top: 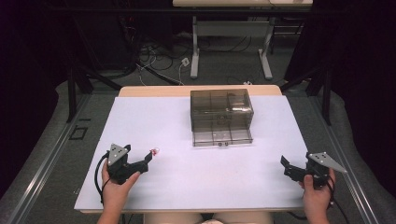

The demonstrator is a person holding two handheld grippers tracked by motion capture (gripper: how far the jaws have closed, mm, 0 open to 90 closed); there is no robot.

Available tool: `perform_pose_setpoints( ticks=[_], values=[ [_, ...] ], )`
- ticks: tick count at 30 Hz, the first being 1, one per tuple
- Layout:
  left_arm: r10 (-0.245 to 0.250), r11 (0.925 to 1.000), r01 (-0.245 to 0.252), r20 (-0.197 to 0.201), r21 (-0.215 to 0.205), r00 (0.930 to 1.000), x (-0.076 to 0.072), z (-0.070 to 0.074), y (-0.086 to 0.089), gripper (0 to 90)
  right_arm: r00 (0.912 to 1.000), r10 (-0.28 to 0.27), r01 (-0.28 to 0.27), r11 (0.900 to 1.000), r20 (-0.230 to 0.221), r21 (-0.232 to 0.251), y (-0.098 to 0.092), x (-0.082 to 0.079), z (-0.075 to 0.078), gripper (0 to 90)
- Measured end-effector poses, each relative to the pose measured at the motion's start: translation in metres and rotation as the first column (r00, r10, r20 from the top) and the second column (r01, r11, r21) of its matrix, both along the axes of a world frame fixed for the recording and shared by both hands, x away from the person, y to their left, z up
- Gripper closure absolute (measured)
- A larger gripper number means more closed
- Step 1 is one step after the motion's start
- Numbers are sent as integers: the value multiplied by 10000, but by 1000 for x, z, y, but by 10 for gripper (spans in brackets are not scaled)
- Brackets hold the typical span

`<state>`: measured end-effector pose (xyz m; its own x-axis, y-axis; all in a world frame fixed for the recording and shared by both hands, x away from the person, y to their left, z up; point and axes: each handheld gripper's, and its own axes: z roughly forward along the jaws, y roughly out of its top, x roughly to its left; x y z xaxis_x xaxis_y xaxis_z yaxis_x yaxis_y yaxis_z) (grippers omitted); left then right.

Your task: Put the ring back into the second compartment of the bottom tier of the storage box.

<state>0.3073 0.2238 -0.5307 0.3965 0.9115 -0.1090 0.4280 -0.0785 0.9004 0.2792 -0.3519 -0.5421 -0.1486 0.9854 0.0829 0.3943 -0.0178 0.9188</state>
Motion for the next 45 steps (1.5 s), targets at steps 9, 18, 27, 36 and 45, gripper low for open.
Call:
perform_pose_setpoints(
  ticks=[9, 18, 27, 36, 45],
  values=[
    [61, 9994, -62, -29, -339, 10000, 8, 3, -6, 96, 10000, 39, -38, 10000, 53, -82, 1, -1, 1, 2],
    [69, 9996, -84, -545, -275, 9985, 21, 4, -5, 156, 10000, 24, -24, 10000, -36, -45, 4, 0, -1, 2],
    [154, 9999, -154, -685, 12, 9975, 34, 6, -9, 180, 9998, 81, -82, 10000, -193, -55, 3, 0, -2, 4],
    [156, 9986, -204, -963, -487, 9952, 48, 9, -13, 198, 9998, 55, -57, 10000, -204, -77, 3, 0, -3, 4],
    [445, 9977, -498, -1103, -456, 9929, 58, 4, -19, 208, 9997, 21, -21, 10000, -239, -3, 2, 1, -4, 9]
  ],
)
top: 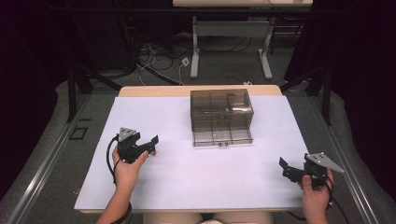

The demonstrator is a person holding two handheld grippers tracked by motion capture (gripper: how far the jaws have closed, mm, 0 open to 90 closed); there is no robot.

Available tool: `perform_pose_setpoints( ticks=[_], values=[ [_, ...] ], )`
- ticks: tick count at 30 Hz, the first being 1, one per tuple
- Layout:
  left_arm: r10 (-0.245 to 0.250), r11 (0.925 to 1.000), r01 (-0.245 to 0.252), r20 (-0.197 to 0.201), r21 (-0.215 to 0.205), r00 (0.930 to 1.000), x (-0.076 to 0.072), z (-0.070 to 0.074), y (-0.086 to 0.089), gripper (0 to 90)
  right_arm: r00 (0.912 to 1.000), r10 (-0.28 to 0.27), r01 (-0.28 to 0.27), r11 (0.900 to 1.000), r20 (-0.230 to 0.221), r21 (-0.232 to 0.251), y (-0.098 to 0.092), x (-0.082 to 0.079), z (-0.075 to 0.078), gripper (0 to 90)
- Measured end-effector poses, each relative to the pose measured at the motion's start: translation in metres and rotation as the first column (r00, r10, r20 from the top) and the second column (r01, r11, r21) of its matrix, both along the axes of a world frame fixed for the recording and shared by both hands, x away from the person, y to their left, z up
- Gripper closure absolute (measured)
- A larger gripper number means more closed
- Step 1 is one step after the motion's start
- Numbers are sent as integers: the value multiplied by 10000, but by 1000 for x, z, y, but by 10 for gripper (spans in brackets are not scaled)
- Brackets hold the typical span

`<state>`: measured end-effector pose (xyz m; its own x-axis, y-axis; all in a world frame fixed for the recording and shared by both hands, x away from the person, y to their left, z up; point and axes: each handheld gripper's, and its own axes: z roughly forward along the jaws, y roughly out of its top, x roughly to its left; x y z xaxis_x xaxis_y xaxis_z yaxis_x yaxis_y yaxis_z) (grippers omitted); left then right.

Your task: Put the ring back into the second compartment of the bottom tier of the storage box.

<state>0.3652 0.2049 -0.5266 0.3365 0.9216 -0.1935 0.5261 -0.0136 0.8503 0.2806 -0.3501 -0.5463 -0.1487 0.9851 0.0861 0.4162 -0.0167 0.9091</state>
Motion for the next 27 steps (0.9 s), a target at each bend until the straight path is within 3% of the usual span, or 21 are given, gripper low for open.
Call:
perform_pose_setpoints(
  ticks=[1, 2, 7, 8, 11, 13, 18, 27],
  values=[
    [-24, 10000, 24, -62, 12, 10000, 1, -2, -2, 211, 9999, 57, -57, 10000, -137, -34, 0, 0, 0, 10],
    [-24, 10000, 24, -62, 12, 10000, 1, -2, -2, 222, 9999, -50, 50, 10000, 121, 25, 1, 2, -2, 11],
    [-210, 9997, 214, -313, 109, 9993, 0, -9, -2, 303, 9999, -58, 58, 10000, 94, 35, 1, 2, -2, 13],
    [-146, 9998, 152, -465, 131, 9988, 0, -12, -2, 303, 9999, 35, -36, 10000, -148, -48, 0, 0, -1, 13],
    [-178, 9997, 187, -666, 127, 9976, 0, -17, 0, 302, 9995, 64, -63, 10000, -300, 33, 0, 1, -2, 15],
    [-202, 9997, 211, -736, 117, 9971, 0, -19, 0, 311, 9999, -17, 17, 10000, -145, -20, 0, 2, -3, 16],
    [-434, 9987, 455, -795, 247, 9959, -1, -21, 0, 374, 9994, 30, -28, 10000, -331, 62, 0, 2, -4, 17],
    [-515, 9970, 582, -1245, 509, 9909, -3, -23, -2, 435, 9990, 111, -109, 9999, -433, 66, 0, 4, -6, 21]
  ],
)
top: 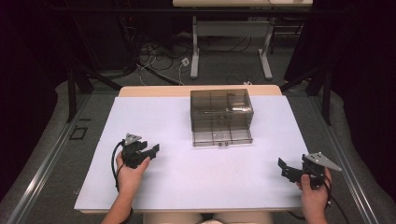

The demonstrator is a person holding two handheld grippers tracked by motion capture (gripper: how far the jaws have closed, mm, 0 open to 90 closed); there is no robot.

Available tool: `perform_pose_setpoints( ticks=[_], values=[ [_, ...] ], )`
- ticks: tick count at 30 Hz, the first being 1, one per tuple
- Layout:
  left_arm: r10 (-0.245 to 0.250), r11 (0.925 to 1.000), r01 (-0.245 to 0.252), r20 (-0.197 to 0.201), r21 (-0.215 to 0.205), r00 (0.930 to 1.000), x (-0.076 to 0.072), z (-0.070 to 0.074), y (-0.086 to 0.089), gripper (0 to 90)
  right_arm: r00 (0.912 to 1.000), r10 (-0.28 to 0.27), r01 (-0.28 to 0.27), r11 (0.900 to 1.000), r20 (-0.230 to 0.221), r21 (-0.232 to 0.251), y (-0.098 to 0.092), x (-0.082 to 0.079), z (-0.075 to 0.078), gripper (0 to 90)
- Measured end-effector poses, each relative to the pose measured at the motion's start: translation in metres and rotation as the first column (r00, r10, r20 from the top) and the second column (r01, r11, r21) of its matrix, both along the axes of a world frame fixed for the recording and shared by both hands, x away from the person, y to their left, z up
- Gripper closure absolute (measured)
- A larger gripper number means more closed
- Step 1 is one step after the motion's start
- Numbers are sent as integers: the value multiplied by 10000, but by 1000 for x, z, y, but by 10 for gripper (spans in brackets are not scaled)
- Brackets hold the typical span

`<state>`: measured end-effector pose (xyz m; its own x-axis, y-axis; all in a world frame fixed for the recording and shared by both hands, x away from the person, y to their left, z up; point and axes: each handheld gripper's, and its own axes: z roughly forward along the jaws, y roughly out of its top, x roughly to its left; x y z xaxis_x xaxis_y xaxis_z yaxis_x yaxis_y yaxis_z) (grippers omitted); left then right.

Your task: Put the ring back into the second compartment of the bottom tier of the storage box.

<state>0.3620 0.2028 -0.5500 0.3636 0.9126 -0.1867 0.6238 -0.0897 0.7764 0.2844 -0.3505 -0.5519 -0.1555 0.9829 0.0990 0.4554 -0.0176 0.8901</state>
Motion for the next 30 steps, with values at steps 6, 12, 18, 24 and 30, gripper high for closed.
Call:
perform_pose_setpoints(
  ticks=[6, 12, 18, 24, 30],
  values=[
    [-86, 9994, 92, -171, 326, 9998, 0, -3, -5, 457, 10000, 41, -41, 10000, 17, 7, 0, 0, 0, 21],
    [-63, 9995, 75, -395, 321, 9992, 0, -6, -4, 492, 10000, 28, -28, 10000, 59, 34, 0, 1, -1, 22],
    [-58, 9996, 74, -616, 257, 9981, 0, -9, -3, 522, 9999, 88, -88, 10000, -91, 35, 0, 0, 0, 22],
    [-33, 10000, 41, -837, 91, 9965, 0, -10, -2, 560, 9999, 73, -72, 10000, -92, 52, 0, 0, 0, 23],
    [10, 10000, -1, -975, 94, 9952, 0, -11, -1, 606, 10000, 10, -10, 9999, -2, 129, 1, 1, -1, 23]
  ],
)
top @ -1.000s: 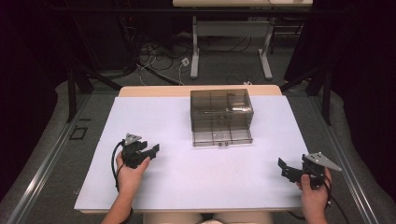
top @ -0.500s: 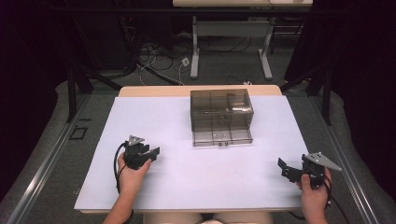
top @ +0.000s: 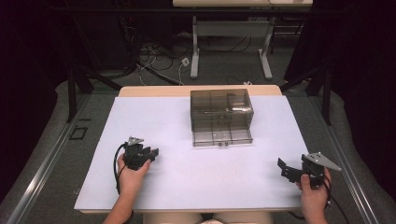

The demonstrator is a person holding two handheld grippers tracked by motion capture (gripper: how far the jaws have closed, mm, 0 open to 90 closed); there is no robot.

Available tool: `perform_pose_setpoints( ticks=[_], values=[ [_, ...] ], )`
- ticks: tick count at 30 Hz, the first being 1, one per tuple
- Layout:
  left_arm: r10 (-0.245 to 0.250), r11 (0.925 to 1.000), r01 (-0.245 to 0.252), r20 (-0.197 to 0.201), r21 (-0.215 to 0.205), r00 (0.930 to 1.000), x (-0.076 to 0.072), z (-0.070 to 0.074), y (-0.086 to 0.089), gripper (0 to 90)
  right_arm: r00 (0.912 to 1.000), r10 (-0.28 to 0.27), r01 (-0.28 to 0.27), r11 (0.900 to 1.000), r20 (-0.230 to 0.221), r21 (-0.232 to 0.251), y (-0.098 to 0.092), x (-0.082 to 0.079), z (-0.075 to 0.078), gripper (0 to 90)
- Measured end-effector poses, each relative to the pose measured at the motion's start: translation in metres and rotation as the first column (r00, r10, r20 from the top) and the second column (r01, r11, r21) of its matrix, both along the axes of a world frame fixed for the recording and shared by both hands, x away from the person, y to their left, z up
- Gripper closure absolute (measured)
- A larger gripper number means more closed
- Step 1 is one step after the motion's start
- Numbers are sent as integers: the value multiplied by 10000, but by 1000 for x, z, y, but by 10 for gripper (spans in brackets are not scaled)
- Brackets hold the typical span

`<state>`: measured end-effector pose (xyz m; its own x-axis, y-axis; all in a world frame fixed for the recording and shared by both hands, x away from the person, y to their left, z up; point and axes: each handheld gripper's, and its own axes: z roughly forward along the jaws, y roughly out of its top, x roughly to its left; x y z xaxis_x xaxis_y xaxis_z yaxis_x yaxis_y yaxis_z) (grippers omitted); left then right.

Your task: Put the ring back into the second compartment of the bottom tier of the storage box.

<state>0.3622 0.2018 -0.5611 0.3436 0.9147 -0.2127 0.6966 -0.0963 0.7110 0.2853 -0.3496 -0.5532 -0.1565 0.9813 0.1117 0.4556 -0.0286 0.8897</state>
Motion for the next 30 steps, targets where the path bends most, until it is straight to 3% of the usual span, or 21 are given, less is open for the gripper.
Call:
perform_pose_setpoints(
  ticks=[2, 15, 30],
  values=[
    [11, 10000, -11, -24, 2, 10000, 0, 0, 0, 625, 9999, 5, -7, 10000, -171, -88, -1, 0, 0, 23],
    [-46, 10000, 47, -104, 59, 9999, 0, 0, -1, 687, 10000, -11, 11, 10000, -71, -36, -1, 0, 0, 25],
    [57, 9999, -57, 9, 91, 10000, 0, 2, -1, 698, 9999, -41, 40, 10000, -115, -89, -2, 0, 0, 27]
  ],
)
